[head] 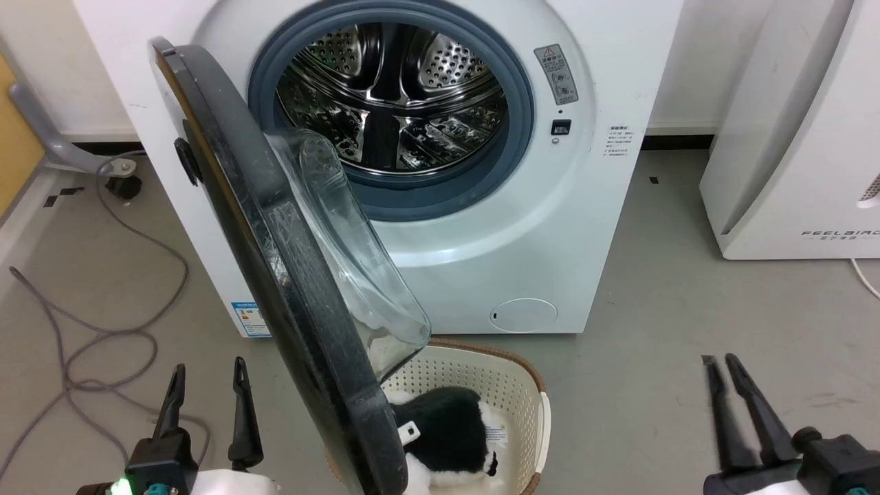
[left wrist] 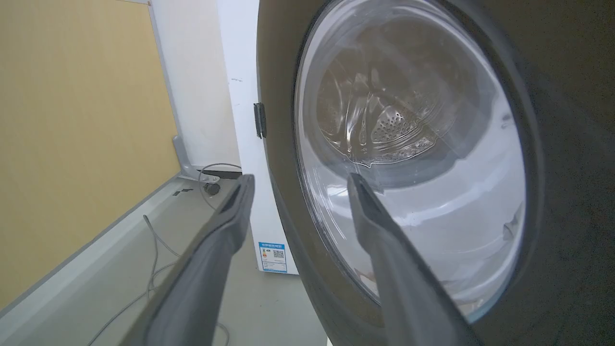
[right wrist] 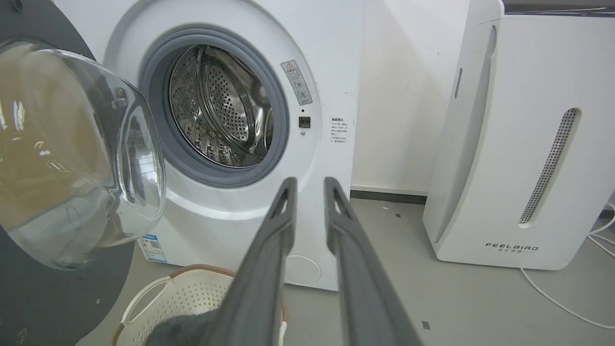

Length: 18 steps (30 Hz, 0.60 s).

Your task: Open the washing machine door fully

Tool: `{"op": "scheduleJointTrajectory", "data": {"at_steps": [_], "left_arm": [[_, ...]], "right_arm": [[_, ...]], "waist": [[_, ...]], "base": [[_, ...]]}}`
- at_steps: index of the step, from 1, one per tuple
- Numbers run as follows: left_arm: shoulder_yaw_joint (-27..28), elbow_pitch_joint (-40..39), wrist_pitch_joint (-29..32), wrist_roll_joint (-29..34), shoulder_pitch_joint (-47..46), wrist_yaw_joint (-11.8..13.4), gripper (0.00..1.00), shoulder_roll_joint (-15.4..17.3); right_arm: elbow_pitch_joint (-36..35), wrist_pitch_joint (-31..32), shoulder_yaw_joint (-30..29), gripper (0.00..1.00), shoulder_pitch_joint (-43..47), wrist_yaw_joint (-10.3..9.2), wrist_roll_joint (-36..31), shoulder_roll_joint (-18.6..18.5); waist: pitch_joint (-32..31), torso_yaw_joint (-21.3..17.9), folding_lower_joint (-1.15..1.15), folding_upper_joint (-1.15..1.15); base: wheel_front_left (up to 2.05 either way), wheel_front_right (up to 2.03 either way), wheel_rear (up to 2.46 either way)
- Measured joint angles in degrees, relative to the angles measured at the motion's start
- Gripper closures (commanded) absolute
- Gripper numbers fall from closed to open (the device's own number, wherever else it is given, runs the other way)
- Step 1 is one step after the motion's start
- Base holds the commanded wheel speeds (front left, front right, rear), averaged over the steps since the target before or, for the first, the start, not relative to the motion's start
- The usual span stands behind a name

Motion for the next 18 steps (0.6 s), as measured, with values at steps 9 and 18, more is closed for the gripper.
{"op": "scheduleJointTrajectory", "data": {"at_steps": [9,18], "left_arm": [[0.08,0.13,0.0,-0.01,0.0,0.01,0.0,0.0],[1.57,-2.27,0.0,0.19,-0.74,-0.01,1.0,0.12]], "right_arm": [[0.8,0.0,0.21,0.0,0.91,0.0,-0.41,0.14],[1.14,0.0,-0.91,0.0,1.29,0.0,0.14,0.15]], "waist": [[-0.11,0.26,0.0,0.0],[-0.39,1.08,0.0,0.0]], "base": [[0.0,0.0,0.0],[0.0,0.0,0.0]]}}
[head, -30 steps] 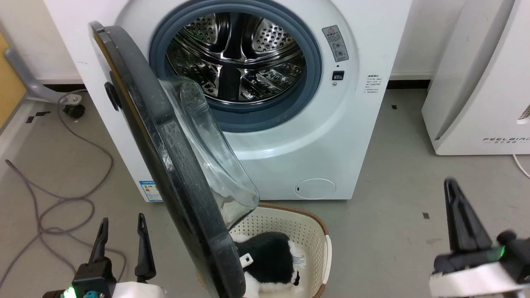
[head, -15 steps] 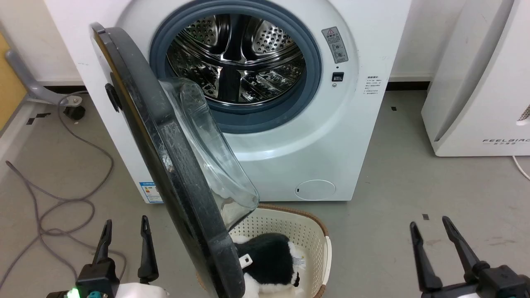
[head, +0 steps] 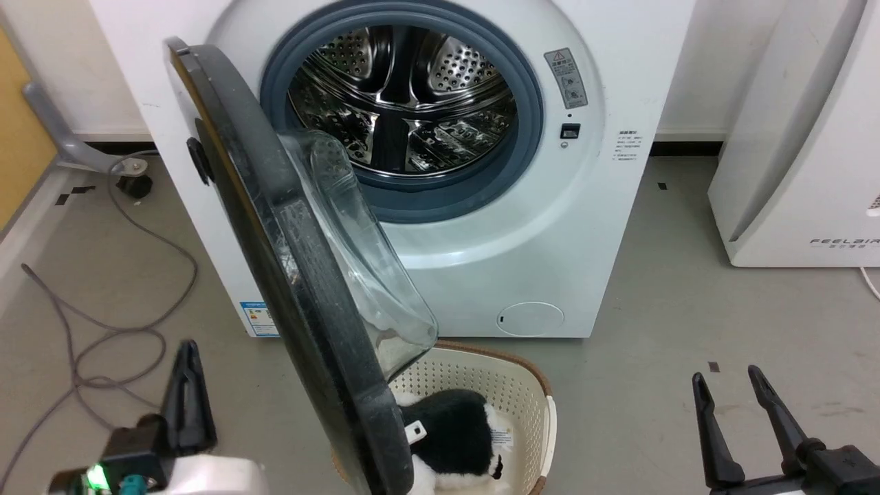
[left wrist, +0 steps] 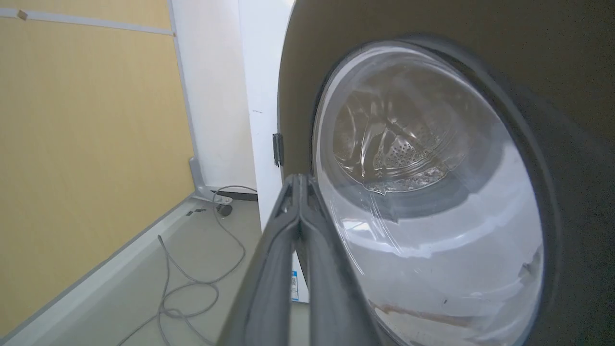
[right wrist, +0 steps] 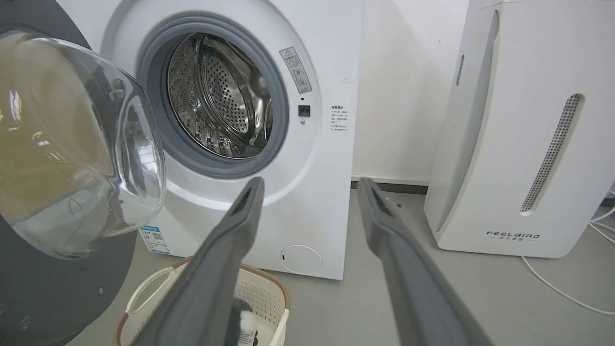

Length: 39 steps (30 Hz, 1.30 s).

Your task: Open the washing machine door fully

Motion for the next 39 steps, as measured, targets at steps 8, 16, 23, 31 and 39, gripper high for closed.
{"op": "scheduleJointTrajectory", "data": {"at_steps": [8,16,23,31,39], "left_arm": [[0.42,-11.41,-0.01,0.91,-3.05,-0.62,1.0,0.46],[-5.46,-23.59,-0.01,2.44,-5.27,-3.44,1.0,0.47],[-13.41,-28.98,-0.01,2.96,-5.83,-6.42,1.0,0.43],[-23.63,-30.96,-0.01,4.25,-5.68,-9.0,1.0,0.49],[-31.7,-27.92,1.24,5.2,-3.82,-10.44,1.0,1.76]], "right_arm": [[-0.03,0.0,0.05,0.0,0.52,0.0,0.16,0.03],[-0.46,0.0,-0.08,0.0,0.81,0.0,1.01,0.04],[-0.76,0.0,-0.46,0.0,1.0,0.0,1.09,0.04],[-0.77,0.0,-0.52,0.0,1.52,0.0,1.19,0.04],[-0.77,0.0,-0.45,0.0,1.76,0.0,1.55,0.04]], "waist": [[-0.5,0.52,0.01,0.0],[-0.8,0.64,0.0,0.0],[-0.87,0.79,0.0,0.0],[-0.92,1.27,0.0,0.0],[-0.72,2.12,0.01,0.0]], "base": [[0.0,0.0,0.0],[0.0,0.0,0.0],[0.0,0.0,0.0],[0.0,0.0,0.0],[0.0,0.0,0.0]]}}
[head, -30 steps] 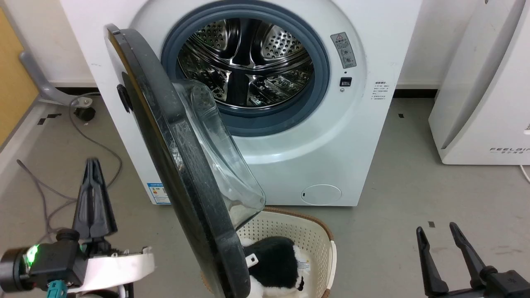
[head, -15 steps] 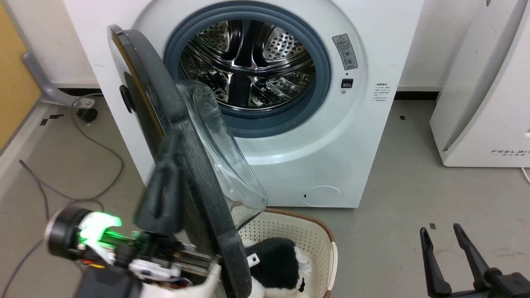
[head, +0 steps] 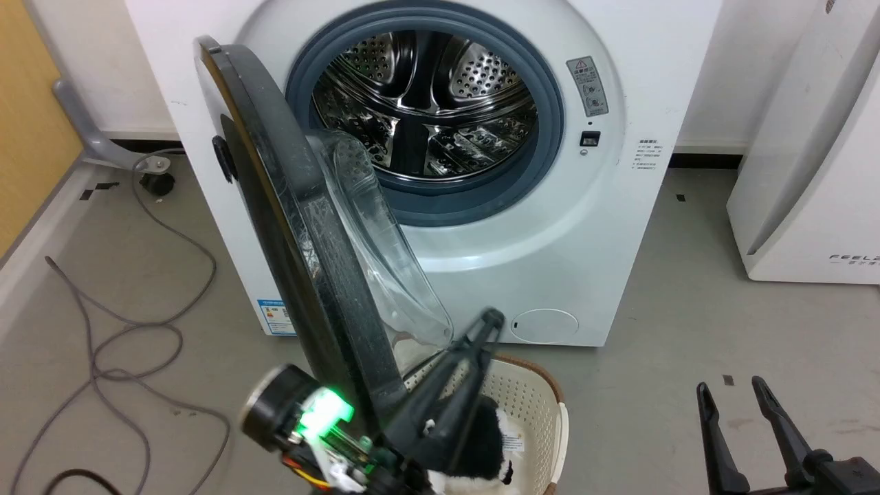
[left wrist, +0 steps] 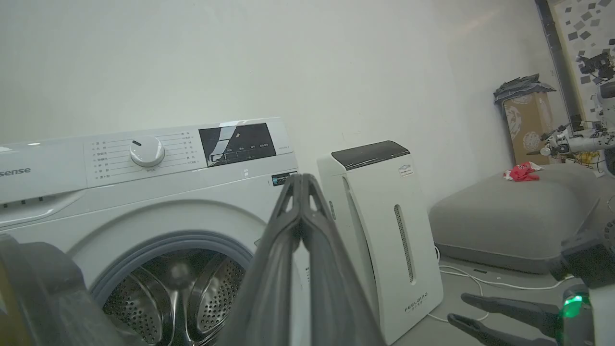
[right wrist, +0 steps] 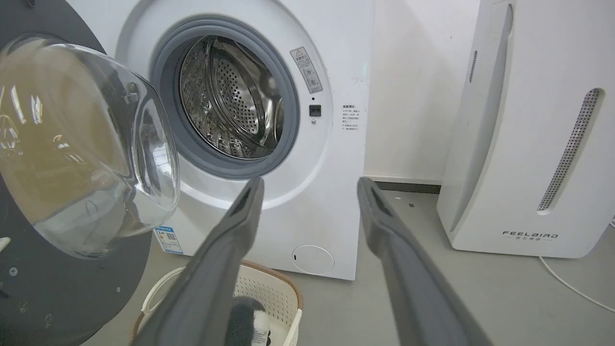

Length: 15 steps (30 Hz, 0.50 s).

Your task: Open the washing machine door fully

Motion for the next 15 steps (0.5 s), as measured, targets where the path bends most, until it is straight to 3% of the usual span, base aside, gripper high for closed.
{"op": "scheduleJointTrajectory", "data": {"at_steps": [7,15], "left_arm": [[-4.42,4.79,1.37,0.29,2.35,-0.23,1.0,1.46],[-4.74,11.16,1.8,0.23,4.56,0.03,1.0,2.11]], "right_arm": [[0.01,0.0,-0.01,0.0,0.0,0.0,0.04,0.0],[0.18,0.0,-0.05,0.0,-0.01,0.0,0.03,0.0]], "waist": [[0.19,0.78,0.0,0.0],[0.53,1.47,0.0,0.0]], "base": [[0.0,0.0,0.0],[0.0,0.0,0.0]]}}
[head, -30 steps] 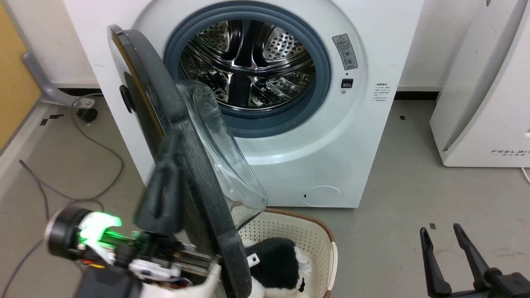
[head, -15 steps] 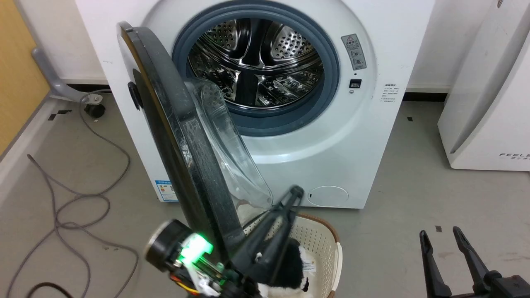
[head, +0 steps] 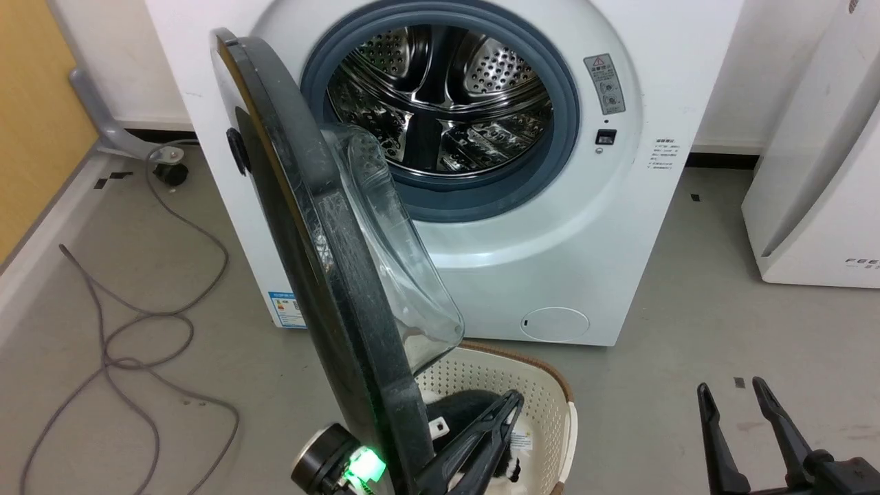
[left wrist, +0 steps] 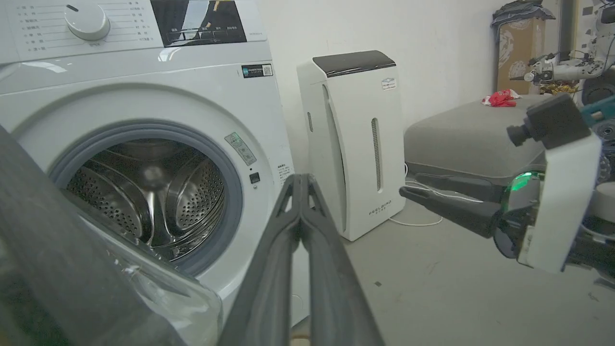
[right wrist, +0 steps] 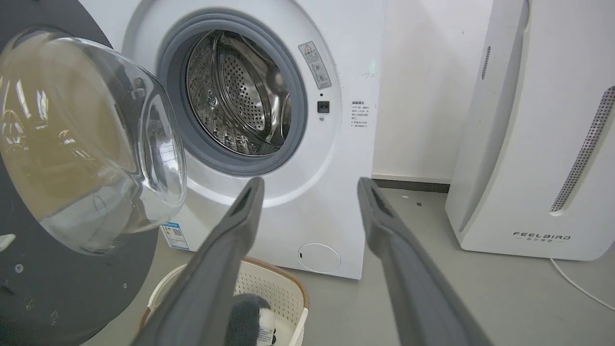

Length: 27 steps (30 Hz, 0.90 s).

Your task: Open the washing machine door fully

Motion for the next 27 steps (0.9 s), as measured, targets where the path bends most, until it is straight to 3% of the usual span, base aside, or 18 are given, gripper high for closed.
{"op": "scheduleJointTrajectory", "data": {"at_steps": [12,27], "left_arm": [[3.19,11.94,-1.79,-2.09,0.04,3.27,1.0,-0.08],[3.46,13.99,-2.61,-3.07,-0.01,4.83,1.0,0.01]], "right_arm": [[0.49,0.0,-0.13,0.0,-0.04,0.0,-0.1,0.0],[1.07,0.0,-0.04,0.0,-0.01,0.0,0.03,0.03]], "waist": [[0.73,0.82,0.0,0.0],[0.96,7.02,0.0,0.0]], "base": [[0.0,0.0,0.0],[0.0,0.0,0.0]]}}
